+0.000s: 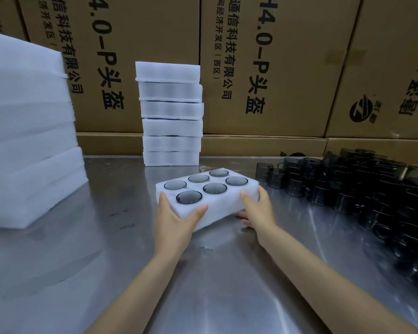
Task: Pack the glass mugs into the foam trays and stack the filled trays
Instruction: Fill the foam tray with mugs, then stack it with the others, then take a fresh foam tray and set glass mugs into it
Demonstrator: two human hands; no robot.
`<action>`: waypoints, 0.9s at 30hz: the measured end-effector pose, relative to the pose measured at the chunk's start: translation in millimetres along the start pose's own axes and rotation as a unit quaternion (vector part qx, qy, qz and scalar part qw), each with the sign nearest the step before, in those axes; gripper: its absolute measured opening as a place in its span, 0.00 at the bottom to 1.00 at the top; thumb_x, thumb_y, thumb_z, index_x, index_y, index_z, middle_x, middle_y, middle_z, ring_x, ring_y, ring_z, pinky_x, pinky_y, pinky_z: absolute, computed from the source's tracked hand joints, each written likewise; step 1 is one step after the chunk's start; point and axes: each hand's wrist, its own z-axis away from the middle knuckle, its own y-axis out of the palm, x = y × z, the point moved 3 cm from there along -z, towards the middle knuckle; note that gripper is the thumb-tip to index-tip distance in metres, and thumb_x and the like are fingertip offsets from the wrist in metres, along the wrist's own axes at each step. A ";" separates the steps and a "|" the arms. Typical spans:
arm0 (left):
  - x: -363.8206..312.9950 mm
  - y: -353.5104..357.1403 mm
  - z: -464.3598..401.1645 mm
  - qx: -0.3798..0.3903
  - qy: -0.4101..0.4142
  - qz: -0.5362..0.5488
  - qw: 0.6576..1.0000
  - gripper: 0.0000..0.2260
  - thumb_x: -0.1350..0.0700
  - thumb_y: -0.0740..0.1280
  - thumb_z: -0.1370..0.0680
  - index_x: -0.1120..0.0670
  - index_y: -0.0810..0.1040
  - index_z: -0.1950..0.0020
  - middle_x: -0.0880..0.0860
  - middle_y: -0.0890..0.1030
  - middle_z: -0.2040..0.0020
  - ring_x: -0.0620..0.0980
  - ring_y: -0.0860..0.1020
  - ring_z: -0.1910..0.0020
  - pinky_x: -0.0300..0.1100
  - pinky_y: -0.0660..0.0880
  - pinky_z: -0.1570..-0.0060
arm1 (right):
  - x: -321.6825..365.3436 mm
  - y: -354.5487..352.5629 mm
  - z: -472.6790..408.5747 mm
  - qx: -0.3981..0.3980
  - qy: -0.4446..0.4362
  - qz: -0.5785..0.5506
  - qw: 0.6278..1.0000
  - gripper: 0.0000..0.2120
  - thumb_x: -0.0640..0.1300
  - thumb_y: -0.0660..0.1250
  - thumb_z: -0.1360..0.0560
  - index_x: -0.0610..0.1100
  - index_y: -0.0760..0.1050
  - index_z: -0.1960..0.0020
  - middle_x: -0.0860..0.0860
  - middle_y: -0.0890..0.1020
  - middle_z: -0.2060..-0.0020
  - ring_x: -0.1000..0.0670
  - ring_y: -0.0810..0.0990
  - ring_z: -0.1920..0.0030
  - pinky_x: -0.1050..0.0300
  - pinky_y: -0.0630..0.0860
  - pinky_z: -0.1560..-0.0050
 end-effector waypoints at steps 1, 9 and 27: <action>2.4 5.4 -7.9 0.006 -0.005 -0.006 1.000 0.32 0.47 0.77 0.34 0.51 0.68 0.34 0.48 0.76 0.37 0.48 0.74 0.38 0.49 0.72 0.39 | 1.8 6.1 -9.2 0.004 0.037 -0.039 0.999 0.21 0.51 0.61 0.24 0.53 0.63 0.32 0.52 0.79 0.47 0.46 0.83 0.57 0.57 0.76 0.63; 23.4 42.0 -79.4 0.084 -0.015 0.014 0.996 0.35 0.49 0.77 0.32 0.56 0.67 0.31 0.51 0.74 0.34 0.49 0.71 0.34 0.46 0.70 0.35 | 11.4 33.3 -71.0 0.083 0.209 -0.182 0.957 0.28 0.52 0.74 0.32 0.44 0.68 0.37 0.42 0.79 0.48 0.46 0.80 0.57 0.57 0.76 0.63; 37.9 75.3 -137.3 0.135 -0.021 -0.028 0.990 0.24 0.55 0.73 0.28 0.55 0.75 0.34 0.48 0.82 0.48 0.43 0.80 0.54 0.34 0.72 0.50 | 9.7 51.4 -163.7 -0.040 0.215 -0.308 0.926 0.29 0.46 0.71 0.29 0.43 0.66 0.31 0.41 0.73 0.36 0.40 0.76 0.40 0.51 0.75 0.46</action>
